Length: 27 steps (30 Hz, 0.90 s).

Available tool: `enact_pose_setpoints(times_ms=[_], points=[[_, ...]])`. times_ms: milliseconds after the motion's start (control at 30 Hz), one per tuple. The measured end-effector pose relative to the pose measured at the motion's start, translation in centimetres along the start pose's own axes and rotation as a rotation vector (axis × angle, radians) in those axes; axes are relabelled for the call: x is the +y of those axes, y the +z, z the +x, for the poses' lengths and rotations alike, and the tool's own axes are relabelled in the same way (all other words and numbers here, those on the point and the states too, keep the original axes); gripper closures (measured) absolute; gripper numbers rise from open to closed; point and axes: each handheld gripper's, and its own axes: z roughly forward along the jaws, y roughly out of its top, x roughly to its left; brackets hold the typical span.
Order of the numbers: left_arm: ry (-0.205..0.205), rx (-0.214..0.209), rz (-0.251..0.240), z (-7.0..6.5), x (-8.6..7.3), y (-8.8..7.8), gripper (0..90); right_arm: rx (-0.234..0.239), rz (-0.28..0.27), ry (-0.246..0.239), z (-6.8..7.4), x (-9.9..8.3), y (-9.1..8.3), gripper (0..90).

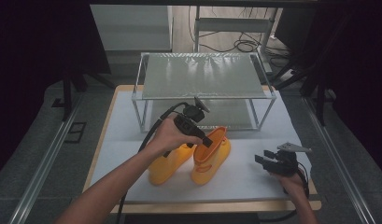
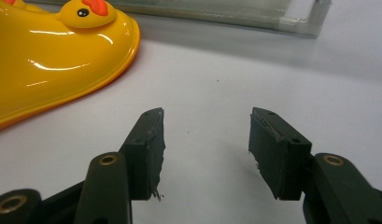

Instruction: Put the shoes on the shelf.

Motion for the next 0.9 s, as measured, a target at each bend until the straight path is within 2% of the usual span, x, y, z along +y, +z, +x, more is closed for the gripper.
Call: enact_pose_setpoints(times_ms=[233,467,633,800,900], points=[[0.008,0.021,-0.013,-0.2,0.0,0.1,84.3,-0.006,0.004,-0.001,-0.1,-0.1,0.0,45.6],[-0.011,0.003,-0.065,0.4,-0.1,-0.7,85.8,-0.010,0.003,0.004,-0.2,-0.1,-0.1,45.7],[0.009,-0.005,-0.090,-0.2,-0.5,-1.8,85.8,-0.013,0.001,0.004,-0.2,-0.1,-0.2,45.8],[0.014,-0.014,-0.116,-0.3,-1.7,-3.1,85.8,-0.014,-0.001,0.000,-0.2,0.0,-0.2,45.7],[0.026,-0.001,-0.118,-0.2,-2.7,-3.6,85.8,-0.014,-0.001,0.002,-0.2,0.0,-0.2,45.8]])
